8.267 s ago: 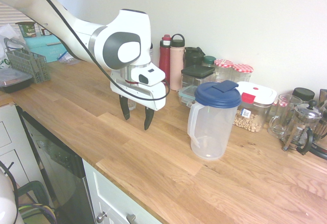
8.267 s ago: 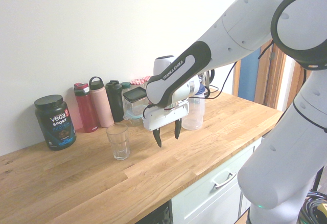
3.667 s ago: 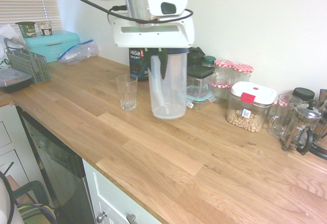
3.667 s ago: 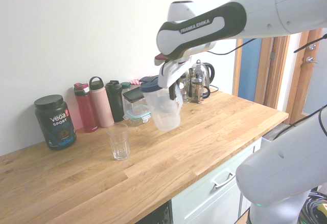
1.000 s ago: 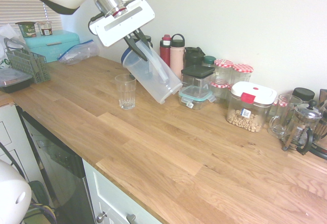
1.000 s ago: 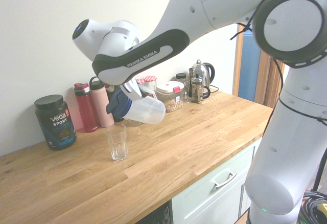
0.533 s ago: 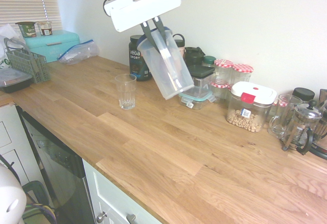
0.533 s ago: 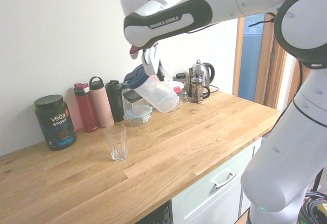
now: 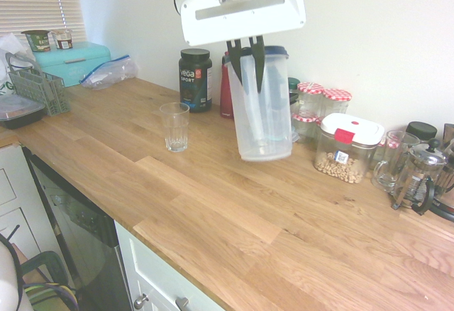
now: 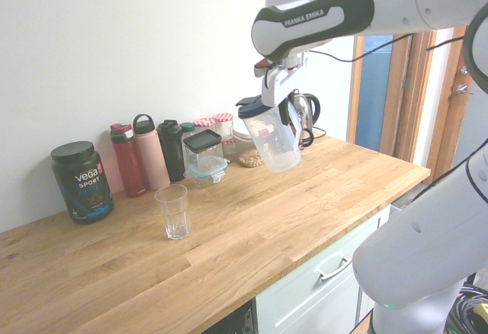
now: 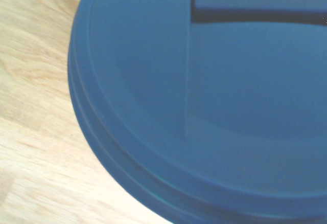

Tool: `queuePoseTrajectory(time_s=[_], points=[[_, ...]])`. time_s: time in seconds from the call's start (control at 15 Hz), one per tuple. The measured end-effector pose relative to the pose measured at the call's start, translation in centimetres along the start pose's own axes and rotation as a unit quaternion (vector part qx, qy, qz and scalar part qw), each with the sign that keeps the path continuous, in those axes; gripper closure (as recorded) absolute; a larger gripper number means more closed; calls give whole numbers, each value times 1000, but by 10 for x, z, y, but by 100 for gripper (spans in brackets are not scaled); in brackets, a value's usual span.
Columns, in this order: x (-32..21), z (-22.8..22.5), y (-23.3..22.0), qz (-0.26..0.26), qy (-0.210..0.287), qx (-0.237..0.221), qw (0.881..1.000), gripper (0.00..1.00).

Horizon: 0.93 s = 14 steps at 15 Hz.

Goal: Pour me some water

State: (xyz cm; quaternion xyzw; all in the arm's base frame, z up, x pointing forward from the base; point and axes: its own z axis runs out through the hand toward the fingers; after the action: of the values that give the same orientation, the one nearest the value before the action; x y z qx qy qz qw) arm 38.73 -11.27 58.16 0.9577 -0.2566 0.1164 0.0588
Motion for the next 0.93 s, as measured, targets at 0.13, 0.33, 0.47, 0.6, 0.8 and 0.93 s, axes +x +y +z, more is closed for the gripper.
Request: queuePoseTrajectory(time_s=[0.13,0.33,0.47,0.6,0.8,0.93], points=[[-6,22,17,53,0,25,998,100],[-8,48,32,128,12,63,990,100],[-8,62,40,176,30,89,980,100],[-11,77,43,220,53,113,967,100],[-17,95,42,282,101,147,943,100],[-20,101,39,320,141,159,923,100]])
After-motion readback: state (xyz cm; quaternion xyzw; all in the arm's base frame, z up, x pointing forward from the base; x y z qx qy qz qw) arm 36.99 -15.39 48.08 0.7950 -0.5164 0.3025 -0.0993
